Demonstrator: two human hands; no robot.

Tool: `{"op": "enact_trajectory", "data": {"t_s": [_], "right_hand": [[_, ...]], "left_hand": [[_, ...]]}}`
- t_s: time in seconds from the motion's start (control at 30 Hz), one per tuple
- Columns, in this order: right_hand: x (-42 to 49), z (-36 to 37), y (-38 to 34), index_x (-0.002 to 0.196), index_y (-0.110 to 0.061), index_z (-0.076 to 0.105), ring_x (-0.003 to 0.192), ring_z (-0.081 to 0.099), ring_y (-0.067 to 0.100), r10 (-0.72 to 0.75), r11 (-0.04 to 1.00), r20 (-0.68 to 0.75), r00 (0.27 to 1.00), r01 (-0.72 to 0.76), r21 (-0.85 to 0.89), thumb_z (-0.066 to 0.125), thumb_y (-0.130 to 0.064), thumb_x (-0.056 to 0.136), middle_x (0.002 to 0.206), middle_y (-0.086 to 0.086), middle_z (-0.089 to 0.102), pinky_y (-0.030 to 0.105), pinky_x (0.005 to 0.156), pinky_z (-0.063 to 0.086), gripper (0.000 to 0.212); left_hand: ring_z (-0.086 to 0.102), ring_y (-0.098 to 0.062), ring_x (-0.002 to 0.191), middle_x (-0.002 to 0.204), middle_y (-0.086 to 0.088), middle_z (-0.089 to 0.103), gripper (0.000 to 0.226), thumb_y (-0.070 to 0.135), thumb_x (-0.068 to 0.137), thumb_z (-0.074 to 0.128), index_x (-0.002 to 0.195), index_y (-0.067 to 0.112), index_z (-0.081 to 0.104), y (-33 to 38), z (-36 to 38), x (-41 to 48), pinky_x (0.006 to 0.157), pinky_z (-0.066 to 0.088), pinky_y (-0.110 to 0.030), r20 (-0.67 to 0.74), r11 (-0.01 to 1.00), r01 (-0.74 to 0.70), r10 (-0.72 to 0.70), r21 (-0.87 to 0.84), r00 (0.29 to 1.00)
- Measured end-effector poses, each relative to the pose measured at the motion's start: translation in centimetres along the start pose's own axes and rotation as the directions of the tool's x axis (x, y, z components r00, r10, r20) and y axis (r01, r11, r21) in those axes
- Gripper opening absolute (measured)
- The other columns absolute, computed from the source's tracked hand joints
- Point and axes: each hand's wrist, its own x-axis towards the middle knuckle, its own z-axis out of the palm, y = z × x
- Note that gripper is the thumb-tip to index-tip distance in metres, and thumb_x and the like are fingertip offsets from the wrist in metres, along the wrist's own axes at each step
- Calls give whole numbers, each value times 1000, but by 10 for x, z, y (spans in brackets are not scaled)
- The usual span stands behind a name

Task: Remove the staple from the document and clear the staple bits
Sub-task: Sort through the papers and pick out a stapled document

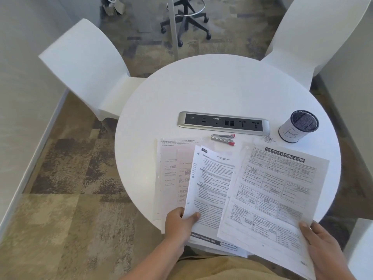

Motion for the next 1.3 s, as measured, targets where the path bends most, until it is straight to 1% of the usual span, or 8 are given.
{"op": "enact_trajectory", "data": {"t_s": [0.23, 0.37, 0.47, 0.63, 0.8, 1.03, 1.17, 1.3], "right_hand": [[-4, 14, -10, 109, -15, 69, 75, 76, 33, -13, 999, 72, 997, 15, -32, 56, -16, 97, 93, 13, 78, 44, 61, 62, 18], [-6, 33, -15, 113, -9, 67, 94, 73, 38, -30, 999, 126, 992, 26, 34, 59, -15, 92, 109, 16, 74, 54, 86, 54, 23], [-10, 47, -17, 115, -4, 64, 96, 71, 40, 59, 998, 238, 969, -63, 13, 60, -14, 92, 109, 20, 73, 55, 89, 52, 26], [-13, 56, -13, 115, 2, 62, 89, 72, 43, 101, 993, 259, 961, -84, -78, 59, -2, 92, 102, 25, 74, 55, 80, 57, 24], [-16, 55, -14, 114, 0, 64, 93, 71, 43, 72, 995, 279, 957, -49, -90, 59, -1, 92, 104, 23, 74, 61, 90, 52, 23], [-7, 43, -17, 106, -6, 69, 85, 74, 38, -85, 965, 182, 980, 126, -228, 67, -14, 88, 94, 14, 78, 59, 85, 55, 20], [-4, 30, -24, 98, -10, 69, 79, 73, 34, -152, 953, 71, 986, 165, -253, 64, -13, 92, 81, 4, 78, 41, 71, 57, 9], [0, 14, -24, 109, -7, 68, 87, 72, 38, -124, 965, 7, 992, 122, -231, 66, -17, 90, 98, 11, 76, 55, 82, 57, 21]], "left_hand": [[74, -17, 95, 101, 7, 78, 17, 19, 85, 78, 101, 24, 75, 17, -10, -18, 88, 60, -42, 222, 975, -216, 222, -54, 949], [75, -18, 96, 102, 0, 79, 17, 10, 87, 75, 98, 20, 80, 34, -11, -35, 84, 60, -36, 345, 948, -268, 312, -171, 885], [75, -18, 97, 102, -1, 79, 21, 6, 88, 73, 97, 23, 81, 40, -10, -41, 80, 60, -32, 401, 947, -266, 318, -182, 859], [73, -20, 103, 108, 3, 78, 26, 25, 82, 81, 107, 27, 76, 38, -12, -39, 92, 58, -45, 406, 964, -240, 265, -112, 875], [72, -19, 108, 116, 1, 76, 25, 30, 99, 57, 118, 20, 71, 53, -22, -31, 97, 54, -41, 482, 979, -113, 183, -170, 857], [74, -15, 97, 104, 8, 78, 24, 33, 100, 55, 100, 23, 77, 80, -17, -24, 91, 57, -40, 319, 952, -270, 304, -147, 898], [73, -14, 101, 107, 12, 77, 24, 29, 102, 53, 101, 29, 77, 79, -19, -19, 93, 57, -41, 258, 940, -297, 333, -168, 907], [75, -16, 91, 97, 11, 79, 21, 23, 100, 57, 96, 28, 77, 68, -19, -7, 85, 61, -40, 147, 961, -257, 270, -102, 952]]}}
